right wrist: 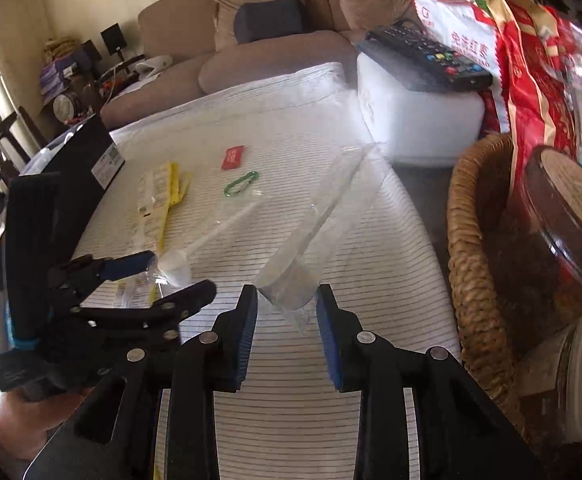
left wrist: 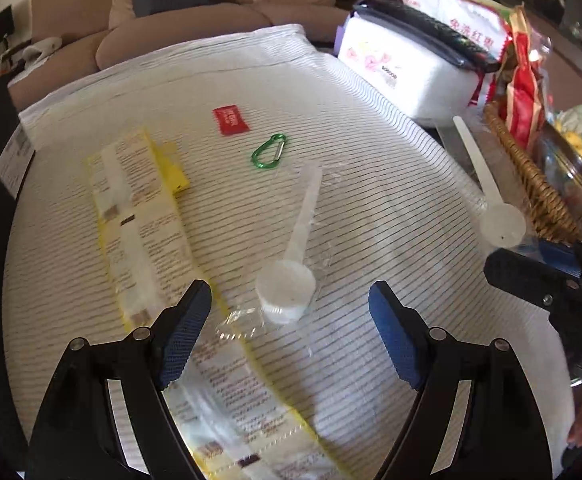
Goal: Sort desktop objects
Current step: 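Lift scoop toward the box with right tool while left tool grasps another, then lower scoop into the box, open right tool while left tool carries its scoop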
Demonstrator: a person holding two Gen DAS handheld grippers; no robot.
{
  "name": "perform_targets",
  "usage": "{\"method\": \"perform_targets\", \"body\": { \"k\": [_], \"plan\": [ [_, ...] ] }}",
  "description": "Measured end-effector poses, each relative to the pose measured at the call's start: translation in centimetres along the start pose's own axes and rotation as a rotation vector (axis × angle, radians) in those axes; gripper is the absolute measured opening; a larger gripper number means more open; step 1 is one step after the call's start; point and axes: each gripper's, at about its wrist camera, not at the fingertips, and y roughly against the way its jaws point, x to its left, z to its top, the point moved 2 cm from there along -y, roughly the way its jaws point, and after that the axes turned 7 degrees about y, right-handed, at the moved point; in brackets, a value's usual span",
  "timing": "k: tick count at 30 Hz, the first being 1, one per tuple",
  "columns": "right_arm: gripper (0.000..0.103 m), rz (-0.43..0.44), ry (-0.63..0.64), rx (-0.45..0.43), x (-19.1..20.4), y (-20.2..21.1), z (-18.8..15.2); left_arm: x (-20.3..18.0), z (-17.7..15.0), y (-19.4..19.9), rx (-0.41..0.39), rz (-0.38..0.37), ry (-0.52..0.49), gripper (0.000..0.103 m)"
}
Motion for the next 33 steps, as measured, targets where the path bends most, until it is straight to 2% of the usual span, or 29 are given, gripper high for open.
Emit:
{"method": "perform_targets", "body": {
  "k": [3, 6, 8, 11, 15, 18, 22, 26, 29, 33],
  "plan": [
    [0.030, 0.014, -0.014, 0.005, -0.3, -0.3, 0.0, -0.3, 0.2, -0.3, -0.001, 0.015, -0.009, 0.031],
    [0.030, 0.022, -0.004, -0.003, 0.0, -0.1, 0.2, -0.1, 0.3, 0.2, -0.006, -0.005, 0.008, 0.025],
    [0.030, 0.029, 0.002, -0.013, 0.3, 0.2, 0.5, 0.3, 0.4, 1.1, -0.034, -0.012, 0.034, 0.024],
    [0.030, 0.057, 0.010, -0.038, 1.0, 1.0, 1.1, 1.3, 0.4, 3.7, -0.069, -0.078, 0.103, 0.024],
    [0.030, 0.119, 0.038, -0.088, 3.1, 2.9, 2.2, 3.2, 0.1, 9.5, -0.136, -0.158, 0.173, 0.024],
    [0.030, 0.181, 0.074, -0.122, 5.9, 4.5, 3.2, 5.8, -0.4, 14.6, -0.183, -0.177, 0.206, 0.024],
    [0.030, 0.290, 0.145, -0.121, 11.6, 5.4, 4.3, 11.3, -0.7, 20.2, -0.219, -0.156, 0.276, 0.025],
    [0.030, 0.380, 0.228, -0.125, 18.3, 5.9, 6.3, 18.0, -1.7, 24.5, -0.252, -0.085, 0.347, 0.025],
    [0.030, 0.446, 0.276, -0.121, 22.9, 5.7, 8.2, 22.9, -2.5, 26.4, -0.262, -0.048, 0.415, 0.025],
    [0.030, 0.482, 0.367, -0.093, 29.3, 3.8, 10.9, 28.5, -2.2, 26.7, -0.241, -0.001, 0.471, 0.025]
  ]
}}
